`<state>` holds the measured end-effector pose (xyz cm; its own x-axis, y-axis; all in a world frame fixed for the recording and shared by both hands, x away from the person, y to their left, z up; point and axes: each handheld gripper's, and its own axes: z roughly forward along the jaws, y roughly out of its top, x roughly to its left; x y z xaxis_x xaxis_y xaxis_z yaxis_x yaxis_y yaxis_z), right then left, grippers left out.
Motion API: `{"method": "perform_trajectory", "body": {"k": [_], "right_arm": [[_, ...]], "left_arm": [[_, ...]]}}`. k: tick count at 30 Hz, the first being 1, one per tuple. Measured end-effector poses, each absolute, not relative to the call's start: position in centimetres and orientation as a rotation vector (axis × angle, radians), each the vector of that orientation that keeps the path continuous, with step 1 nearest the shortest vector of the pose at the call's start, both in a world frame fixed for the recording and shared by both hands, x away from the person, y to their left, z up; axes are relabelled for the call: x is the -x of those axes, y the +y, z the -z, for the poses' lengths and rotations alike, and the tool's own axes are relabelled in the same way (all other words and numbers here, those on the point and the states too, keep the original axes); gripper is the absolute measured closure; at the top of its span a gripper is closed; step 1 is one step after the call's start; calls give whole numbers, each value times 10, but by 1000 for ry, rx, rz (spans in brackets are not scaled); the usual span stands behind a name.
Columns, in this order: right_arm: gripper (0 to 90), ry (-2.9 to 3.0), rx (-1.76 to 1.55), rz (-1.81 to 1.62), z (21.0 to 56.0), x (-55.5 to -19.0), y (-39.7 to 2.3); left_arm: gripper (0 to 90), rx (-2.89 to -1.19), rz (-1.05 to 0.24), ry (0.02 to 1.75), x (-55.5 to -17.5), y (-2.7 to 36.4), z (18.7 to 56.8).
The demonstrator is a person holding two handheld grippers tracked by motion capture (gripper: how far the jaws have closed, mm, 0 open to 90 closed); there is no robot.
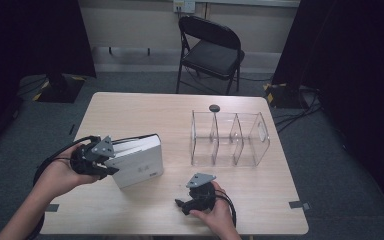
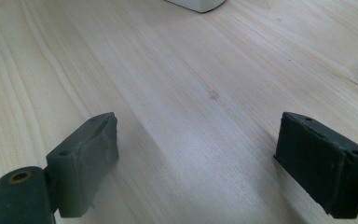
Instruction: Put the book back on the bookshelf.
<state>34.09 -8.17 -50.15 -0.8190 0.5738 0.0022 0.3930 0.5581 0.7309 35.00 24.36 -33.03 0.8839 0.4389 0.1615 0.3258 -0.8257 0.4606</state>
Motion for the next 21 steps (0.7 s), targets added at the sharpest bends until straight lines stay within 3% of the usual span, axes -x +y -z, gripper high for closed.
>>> {"method": "perform_trajectory", "body": {"k": [21], "right_arm": [[140,2717,-696,-972,489,-352,-67]], "left_arm": [[621,-2555,-376,633,-350,258,339]]}}
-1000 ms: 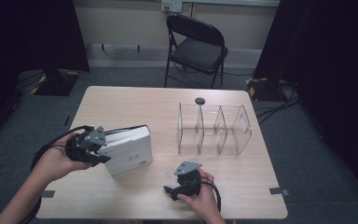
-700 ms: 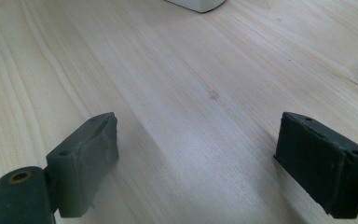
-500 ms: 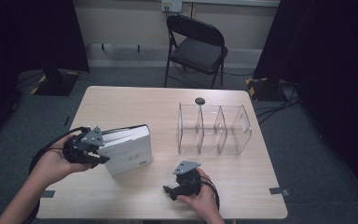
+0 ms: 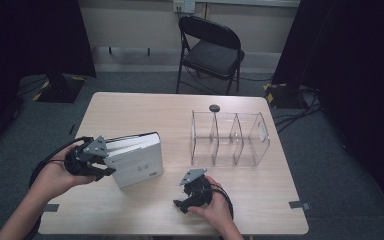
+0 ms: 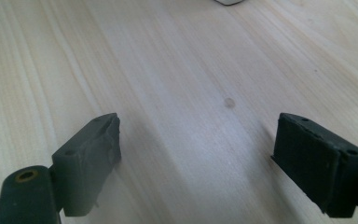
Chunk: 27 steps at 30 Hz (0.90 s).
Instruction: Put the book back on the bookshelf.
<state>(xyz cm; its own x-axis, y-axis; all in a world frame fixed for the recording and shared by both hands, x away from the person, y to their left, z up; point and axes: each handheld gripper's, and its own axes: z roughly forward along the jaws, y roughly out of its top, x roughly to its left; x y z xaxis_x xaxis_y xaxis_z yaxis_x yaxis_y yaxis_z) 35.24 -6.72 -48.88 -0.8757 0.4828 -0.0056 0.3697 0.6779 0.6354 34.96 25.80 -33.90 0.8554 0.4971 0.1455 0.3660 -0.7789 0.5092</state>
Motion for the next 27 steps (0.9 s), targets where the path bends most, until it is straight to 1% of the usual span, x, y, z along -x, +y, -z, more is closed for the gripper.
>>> {"method": "perform_trajectory", "body": {"k": [6,14,27], "right_arm": [[143,2760,-627,-944,479,-354,-60],[143,2794,-572,-950,456,-363,-54],[143,2858,-509,-838,419,-381,-42]], "left_arm": [[602,-2534,-379,652,-348,263,341],[600,-2517,-394,653,-344,263,345],[559,-2502,-384,702,-337,277,358]]}}
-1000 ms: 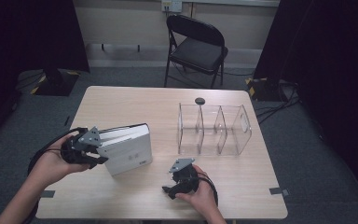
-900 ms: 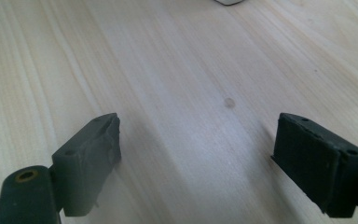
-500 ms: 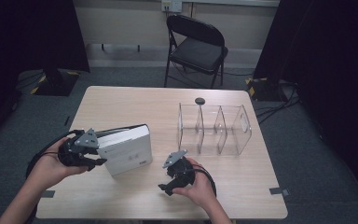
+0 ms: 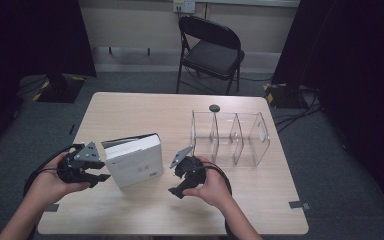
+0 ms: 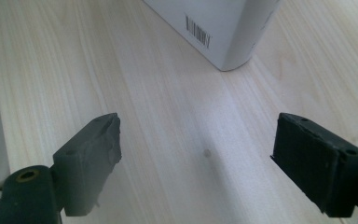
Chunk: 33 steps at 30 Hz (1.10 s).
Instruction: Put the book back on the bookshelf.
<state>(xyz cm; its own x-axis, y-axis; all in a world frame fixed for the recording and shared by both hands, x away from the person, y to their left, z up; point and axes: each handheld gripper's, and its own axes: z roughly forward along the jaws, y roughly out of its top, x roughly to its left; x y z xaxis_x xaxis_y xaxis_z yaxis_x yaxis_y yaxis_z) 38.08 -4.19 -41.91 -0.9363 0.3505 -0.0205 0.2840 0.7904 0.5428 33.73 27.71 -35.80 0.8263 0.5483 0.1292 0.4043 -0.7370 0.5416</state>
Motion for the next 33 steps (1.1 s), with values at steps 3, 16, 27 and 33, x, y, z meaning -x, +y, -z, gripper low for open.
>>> {"method": "perform_trajectory", "body": {"k": [3,16,27,33], "right_arm": [[143,2873,-496,-821,410,-382,-40],[143,2874,-459,-788,374,-389,-41],[144,2875,-471,-758,350,-401,-45],[144,2870,-444,-731,339,-406,-40]], "left_arm": [[540,-2495,-390,708,-335,278,362],[490,-2481,-348,742,-328,279,396],[426,-2453,-355,759,-325,281,420],[377,-2408,-288,796,-321,284,439]]}}
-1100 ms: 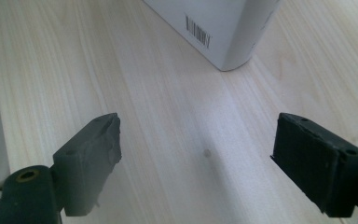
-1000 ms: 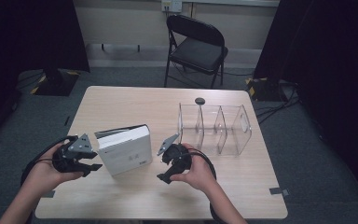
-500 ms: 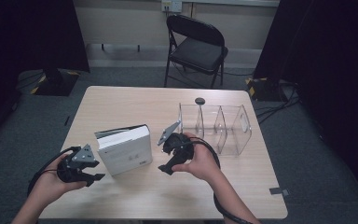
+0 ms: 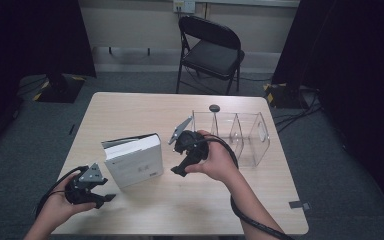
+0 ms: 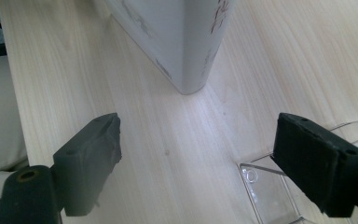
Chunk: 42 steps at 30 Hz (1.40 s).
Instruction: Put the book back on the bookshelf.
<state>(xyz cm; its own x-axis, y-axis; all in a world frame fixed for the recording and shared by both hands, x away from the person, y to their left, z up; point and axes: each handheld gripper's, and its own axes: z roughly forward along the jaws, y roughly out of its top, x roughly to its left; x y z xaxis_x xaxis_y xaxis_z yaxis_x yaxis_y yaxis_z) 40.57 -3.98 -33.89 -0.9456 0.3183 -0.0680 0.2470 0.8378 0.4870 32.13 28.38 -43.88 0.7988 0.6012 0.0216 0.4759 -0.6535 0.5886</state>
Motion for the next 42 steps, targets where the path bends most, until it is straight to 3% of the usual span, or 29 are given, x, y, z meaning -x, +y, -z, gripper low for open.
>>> {"method": "perform_trajectory", "body": {"k": [27,40,42], "right_arm": [[144,2868,-359,-718,301,-417,-14],[144,2889,-280,-689,302,-426,9],[144,2883,-267,-696,301,-428,13]], "left_arm": [[245,-2367,-299,808,-319,280,485],[3,-2283,-277,732,-317,283,501],[0,-2270,-278,726,-317,283,502]]}}
